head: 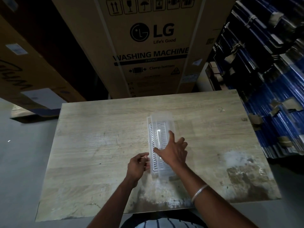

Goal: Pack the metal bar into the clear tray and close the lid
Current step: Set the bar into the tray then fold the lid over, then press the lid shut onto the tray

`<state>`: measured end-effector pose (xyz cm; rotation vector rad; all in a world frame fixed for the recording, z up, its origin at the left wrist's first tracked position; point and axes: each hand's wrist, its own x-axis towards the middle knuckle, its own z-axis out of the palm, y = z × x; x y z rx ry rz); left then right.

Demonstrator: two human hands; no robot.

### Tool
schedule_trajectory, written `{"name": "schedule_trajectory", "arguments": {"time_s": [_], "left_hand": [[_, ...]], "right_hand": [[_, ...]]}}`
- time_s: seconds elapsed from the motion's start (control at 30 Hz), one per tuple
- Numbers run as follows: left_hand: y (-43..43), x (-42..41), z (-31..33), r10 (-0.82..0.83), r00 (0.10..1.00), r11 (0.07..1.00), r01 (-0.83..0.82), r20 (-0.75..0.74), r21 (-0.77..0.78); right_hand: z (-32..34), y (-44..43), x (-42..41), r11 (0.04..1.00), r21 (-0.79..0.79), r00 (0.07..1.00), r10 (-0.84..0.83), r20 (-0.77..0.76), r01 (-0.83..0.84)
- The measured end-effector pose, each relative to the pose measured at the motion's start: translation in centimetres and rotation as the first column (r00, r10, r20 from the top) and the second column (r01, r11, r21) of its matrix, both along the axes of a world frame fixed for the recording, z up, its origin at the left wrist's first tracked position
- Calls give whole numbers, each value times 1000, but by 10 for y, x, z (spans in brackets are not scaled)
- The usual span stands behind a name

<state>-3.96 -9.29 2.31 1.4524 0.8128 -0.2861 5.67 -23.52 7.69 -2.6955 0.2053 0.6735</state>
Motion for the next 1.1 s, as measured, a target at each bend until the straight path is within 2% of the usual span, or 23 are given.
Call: {"name": "schedule_trajectory", "arguments": {"time_s": [0.13, 0.33, 0.53, 0.83, 0.97, 1.1], "left_hand": [[8, 0, 2, -29, 998, 995, 23, -58, -94], [11, -6, 5, -139, 990, 984, 136, -22, -115], [9, -8, 3, -172, 985, 983, 172, 7, -67], [8, -8, 1, -168, 985, 986, 168, -42, -13], [7, -9, 0, -172, 979, 985, 170, -109, -29], [5, -10, 0, -178, 974, 984, 172, -141, -48]], "right_hand": [[-9, 13, -2, 1000, -23, 1000, 4, -2, -4], [-15, 24, -4, 999, -54, 1000, -4, 19, 5], [-20, 34, -8, 996, -86, 1000, 8, 27, -6], [-31, 26, -10, 991, -108, 995, 84, 59, -77], [-33, 2, -1, 989, -22, 984, 149, 99, -147], [-35, -25, 15, 985, 147, 992, 74, 101, -89]]}}
